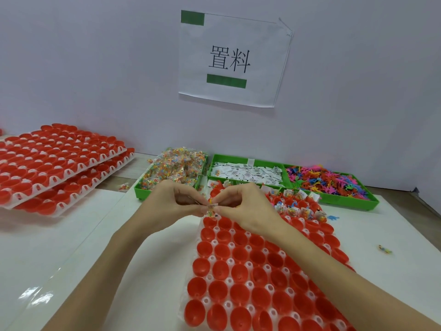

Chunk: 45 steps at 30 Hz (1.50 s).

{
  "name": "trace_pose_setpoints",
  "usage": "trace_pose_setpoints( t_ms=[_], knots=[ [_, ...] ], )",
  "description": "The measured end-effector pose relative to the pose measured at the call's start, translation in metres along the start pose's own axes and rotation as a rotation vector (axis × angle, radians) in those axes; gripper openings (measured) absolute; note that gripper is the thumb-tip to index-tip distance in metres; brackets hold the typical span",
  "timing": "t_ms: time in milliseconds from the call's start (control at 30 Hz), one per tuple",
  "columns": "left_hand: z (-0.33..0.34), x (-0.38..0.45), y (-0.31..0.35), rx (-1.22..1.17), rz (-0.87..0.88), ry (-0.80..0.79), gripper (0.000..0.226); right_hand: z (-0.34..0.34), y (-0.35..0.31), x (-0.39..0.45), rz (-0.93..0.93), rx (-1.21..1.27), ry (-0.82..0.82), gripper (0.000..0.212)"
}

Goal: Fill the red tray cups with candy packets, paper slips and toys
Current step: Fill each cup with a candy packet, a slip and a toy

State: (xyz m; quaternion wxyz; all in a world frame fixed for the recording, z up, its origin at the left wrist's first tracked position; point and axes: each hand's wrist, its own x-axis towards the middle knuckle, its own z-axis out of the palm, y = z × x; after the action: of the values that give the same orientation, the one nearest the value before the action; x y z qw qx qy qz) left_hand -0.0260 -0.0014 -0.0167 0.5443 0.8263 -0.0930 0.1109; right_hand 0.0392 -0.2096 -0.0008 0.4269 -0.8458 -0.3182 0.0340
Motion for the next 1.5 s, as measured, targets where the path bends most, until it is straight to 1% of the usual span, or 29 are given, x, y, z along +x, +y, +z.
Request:
trace_pose_setpoints(
  t_ms=[133,267,433,600,700,800,867,933,1000,1067,1167,1233,1333,1400,1500],
  knots=[
    [0.002,0.001,-0.005,0.091,0.002,-0.05,0.012,0.006,0.004,-0.002,-0.001,-0.068,-0.022,0.008],
    [0.005,0.003,-0.006,0.238,0.035,-0.081,0.013,0.012,0.002,-0.005,-0.06,-0.199,-0.049,0.009],
    [0.006,0.003,-0.004,0.294,0.052,-0.077,0.014,0.013,-0.003,-0.005,-0.121,-0.321,-0.059,0.009],
    [0.005,0.004,0.003,0.442,0.167,-0.159,0.01,0.01,-0.009,0.001,-0.099,-0.373,-0.124,0.005],
    [0.003,0.004,0.006,0.515,0.196,-0.225,0.011,0.004,-0.011,0.005,-0.062,-0.358,-0.182,0.006],
    [0.004,0.004,0.005,0.543,0.182,-0.249,0.013,0.004,-0.01,0.005,-0.04,-0.345,-0.186,0.008],
    [0.006,0.004,0.004,0.533,0.162,-0.21,0.013,0.005,-0.01,0.006,-0.034,-0.356,-0.192,0.009],
    [0.007,0.003,0.003,0.484,0.117,-0.134,0.015,0.004,-0.01,0.008,-0.017,-0.354,-0.213,0.01],
    [0.009,0.002,0.002,0.437,0.091,-0.093,0.024,0.003,-0.012,0.01,0.007,-0.354,-0.231,0.008],
    [0.011,0.003,0.002,0.456,0.097,-0.084,0.03,0.004,-0.015,0.013,0.04,-0.35,-0.235,0.005],
    [0.015,0.005,0.004,0.552,0.122,-0.085,0.024,0.007,-0.014,0.015,0.093,-0.323,-0.222,0.008],
    [0.016,0.007,0.006,0.63,0.17,-0.11,0.016,0.009,-0.012,0.015,0.115,-0.292,-0.206,0.005],
    [0.015,0.007,0.011,0.712,0.243,-0.151,0.006,0.005,-0.01,0.012,0.104,-0.257,-0.2,0.014],
    [0.013,0.005,0.014,0.731,0.247,-0.166,0.005,-0.003,-0.012,0.008,0.088,-0.232,-0.202,0.013],
    [0.01,0.003,0.015,0.72,0.232,-0.166,0.008,-0.023,-0.014,-0.001,0.091,-0.181,-0.143,0.014]
  ],
)
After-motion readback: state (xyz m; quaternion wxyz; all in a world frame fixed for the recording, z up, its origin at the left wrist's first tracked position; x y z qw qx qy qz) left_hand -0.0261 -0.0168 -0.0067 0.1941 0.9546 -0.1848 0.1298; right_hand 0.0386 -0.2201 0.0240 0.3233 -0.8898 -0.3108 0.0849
